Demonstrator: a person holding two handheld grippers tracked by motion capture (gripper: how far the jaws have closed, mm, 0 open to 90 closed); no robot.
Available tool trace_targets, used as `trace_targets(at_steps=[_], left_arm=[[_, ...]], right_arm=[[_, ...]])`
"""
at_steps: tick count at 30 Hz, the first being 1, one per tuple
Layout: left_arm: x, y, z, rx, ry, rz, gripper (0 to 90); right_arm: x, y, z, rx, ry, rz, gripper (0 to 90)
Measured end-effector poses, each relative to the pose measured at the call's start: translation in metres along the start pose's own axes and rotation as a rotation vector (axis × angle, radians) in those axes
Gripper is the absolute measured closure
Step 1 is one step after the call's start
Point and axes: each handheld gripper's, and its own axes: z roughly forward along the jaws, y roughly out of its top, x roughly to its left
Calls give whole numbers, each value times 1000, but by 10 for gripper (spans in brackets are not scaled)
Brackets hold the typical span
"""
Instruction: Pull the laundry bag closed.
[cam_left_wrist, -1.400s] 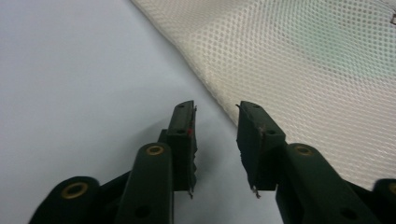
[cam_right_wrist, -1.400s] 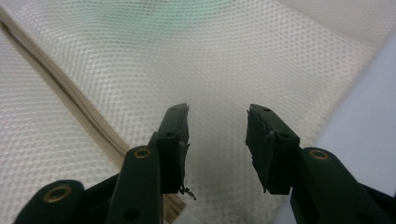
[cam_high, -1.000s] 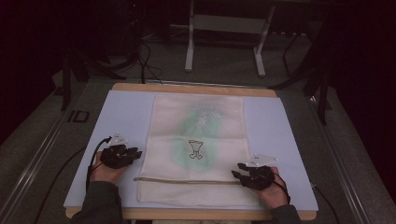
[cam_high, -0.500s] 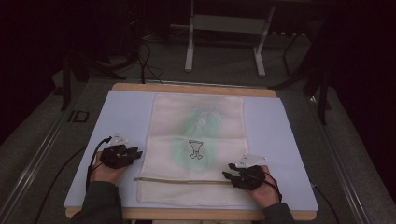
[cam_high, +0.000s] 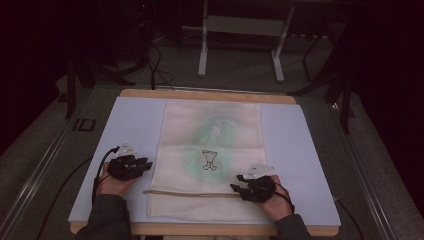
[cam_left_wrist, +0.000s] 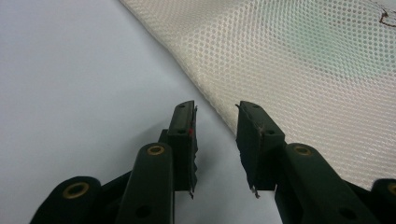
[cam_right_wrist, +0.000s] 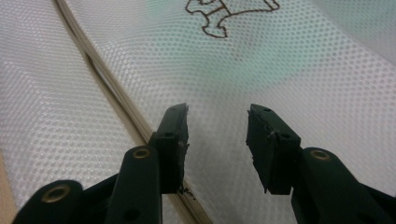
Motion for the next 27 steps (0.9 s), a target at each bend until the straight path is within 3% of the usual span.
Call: trace_targets(at_steps=[27], left_arm=[[0, 0, 0, 3, -7, 5, 672]], right_arm=[[17, 27, 18, -2, 54, -71, 572]])
